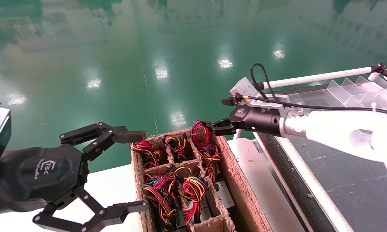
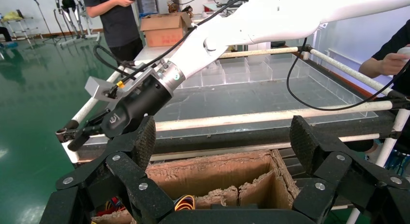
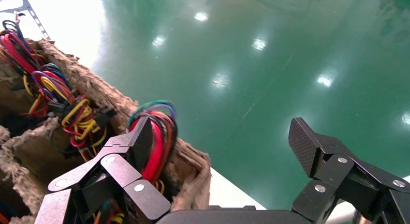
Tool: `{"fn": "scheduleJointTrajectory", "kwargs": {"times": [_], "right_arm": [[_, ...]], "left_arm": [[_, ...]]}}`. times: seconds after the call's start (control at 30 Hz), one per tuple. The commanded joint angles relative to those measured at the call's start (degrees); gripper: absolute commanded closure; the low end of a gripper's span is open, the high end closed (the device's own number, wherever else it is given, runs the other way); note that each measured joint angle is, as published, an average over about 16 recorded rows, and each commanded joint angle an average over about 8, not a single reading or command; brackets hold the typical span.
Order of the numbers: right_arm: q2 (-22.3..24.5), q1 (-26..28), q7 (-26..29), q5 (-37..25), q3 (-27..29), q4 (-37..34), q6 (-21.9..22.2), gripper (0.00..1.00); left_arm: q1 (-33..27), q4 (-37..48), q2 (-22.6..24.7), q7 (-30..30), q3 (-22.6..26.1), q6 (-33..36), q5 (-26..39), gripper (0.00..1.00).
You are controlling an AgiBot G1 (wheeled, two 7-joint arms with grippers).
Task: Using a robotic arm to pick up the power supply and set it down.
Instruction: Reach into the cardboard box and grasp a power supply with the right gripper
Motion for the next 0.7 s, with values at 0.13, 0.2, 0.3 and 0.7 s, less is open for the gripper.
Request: {"fn": "scheduleJointTrajectory", "kwargs": {"times": [0.13,0.2,0.3,0.7], "right_arm": [[-1.20,0.05,-1.35,-0.04,-0.04,-1.02,-0.17,0.96],[-1.50,-0.10,-1.80,-0.17,-0.14,-1.47,-0.12,0.99],[-1.83,-0.24,-2.32,-0.31,-0.23,-2.12,0.31,1.00],[-2.09,-0.06,-3.51,-0.16,-0.13,-3.38,0.27,1.00]], "left_arm": [[0.00,0.00,0.00,0.01,0.01,-0.01,-0.01,0.00],[0.00,0.00,-0.01,0.01,0.02,-0.01,-0.01,0.00],[-0.01,0.00,-0.01,0.01,0.02,-0.01,-0.02,0.00],[-0.01,0.00,-0.02,0.03,0.05,-0.02,-0.04,0.00]]}}
